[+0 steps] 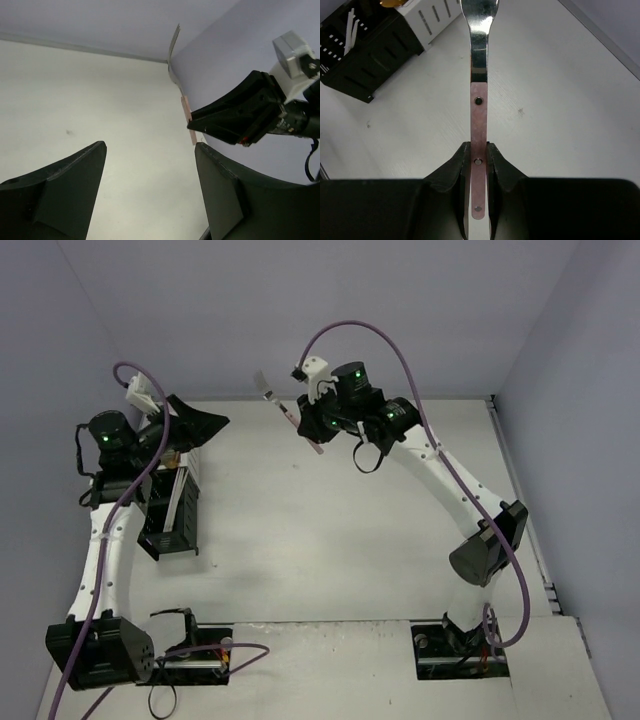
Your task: Sort the eating utensils into containers
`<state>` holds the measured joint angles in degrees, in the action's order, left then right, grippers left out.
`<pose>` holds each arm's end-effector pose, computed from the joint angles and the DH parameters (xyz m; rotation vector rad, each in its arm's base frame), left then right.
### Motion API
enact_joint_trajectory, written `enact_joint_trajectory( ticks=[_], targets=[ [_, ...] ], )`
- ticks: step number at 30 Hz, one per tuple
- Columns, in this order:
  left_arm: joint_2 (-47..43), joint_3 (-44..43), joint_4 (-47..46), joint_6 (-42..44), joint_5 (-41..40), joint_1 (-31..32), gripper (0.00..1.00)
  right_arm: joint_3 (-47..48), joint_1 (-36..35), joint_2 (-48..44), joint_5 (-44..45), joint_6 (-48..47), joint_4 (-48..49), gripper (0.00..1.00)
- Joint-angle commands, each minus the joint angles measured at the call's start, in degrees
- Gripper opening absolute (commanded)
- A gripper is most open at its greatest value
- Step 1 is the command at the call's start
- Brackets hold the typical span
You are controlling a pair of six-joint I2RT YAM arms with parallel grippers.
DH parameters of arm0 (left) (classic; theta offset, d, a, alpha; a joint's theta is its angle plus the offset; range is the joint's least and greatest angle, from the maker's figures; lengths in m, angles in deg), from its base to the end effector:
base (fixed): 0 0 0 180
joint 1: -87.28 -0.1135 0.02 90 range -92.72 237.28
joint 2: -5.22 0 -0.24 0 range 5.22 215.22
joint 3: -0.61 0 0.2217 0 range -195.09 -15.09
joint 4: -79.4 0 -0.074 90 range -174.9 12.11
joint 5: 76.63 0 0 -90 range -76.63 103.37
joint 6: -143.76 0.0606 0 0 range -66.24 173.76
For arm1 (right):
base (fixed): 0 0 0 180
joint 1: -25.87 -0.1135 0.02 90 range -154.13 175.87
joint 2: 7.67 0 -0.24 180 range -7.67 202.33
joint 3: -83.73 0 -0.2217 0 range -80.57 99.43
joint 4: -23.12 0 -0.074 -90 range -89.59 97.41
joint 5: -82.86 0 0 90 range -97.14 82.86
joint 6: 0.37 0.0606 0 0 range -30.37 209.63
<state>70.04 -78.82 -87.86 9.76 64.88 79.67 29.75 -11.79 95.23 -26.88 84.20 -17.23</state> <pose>0.2482 -0.0147 0.3903 0.0202 1.6776 -1.1726 0.3062 0.2622 0.3957 -0.9238 1.6769 0.7058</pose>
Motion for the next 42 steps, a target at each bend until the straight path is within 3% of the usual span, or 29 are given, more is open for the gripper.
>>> enact_joint_trajectory(
  ticks=[1, 6, 19, 27, 39, 40, 42],
  targets=[
    [-1.93, 0.14, -6.0, -4.25, -3.83, 4.62, 0.69, -1.55, -4.78, -3.32, 6.24, -2.78, 5.48, 0.0],
    [-0.14, 1.49, -6.26, -5.03, -6.93, 9.42, 0.69, -3.16, -8.98, -3.58, 8.64, -3.18, 6.44, 0.0],
    [0.59, 3.58, -8.39, -4.88, -11.87, 10.6, 0.66, -3.49, -11.74, -4.21, 9.98, -2.34, 7.12, 0.0],
    [1.19, 6.23, -14.85, -10.34, -10.7, 10.69, 0.6, -3.52, -12.91, -4.53, 10.07, -2.54, 7.21, 0.0],
    [2.16, 10.3, -27.17, -20.15, -9.24, 10.95, 0.27, -3.95, -14.37, -4.73, 10.86, -3.27, 7.41, 0.0],
    [2.16, 10.43, -27.25, -20.42, -9.18, 10.95, 0.17, -4.03, -14.5, -4.66, 10.99, -3.33, 7.48, 0.0],
    [2.12, 11.09, -27.97, -21.62, -9.36, 10.95, 0.07, -4.17, -14.63, -4.78, 11.32, -3.39, 7.5, 0.0]
  ],
)
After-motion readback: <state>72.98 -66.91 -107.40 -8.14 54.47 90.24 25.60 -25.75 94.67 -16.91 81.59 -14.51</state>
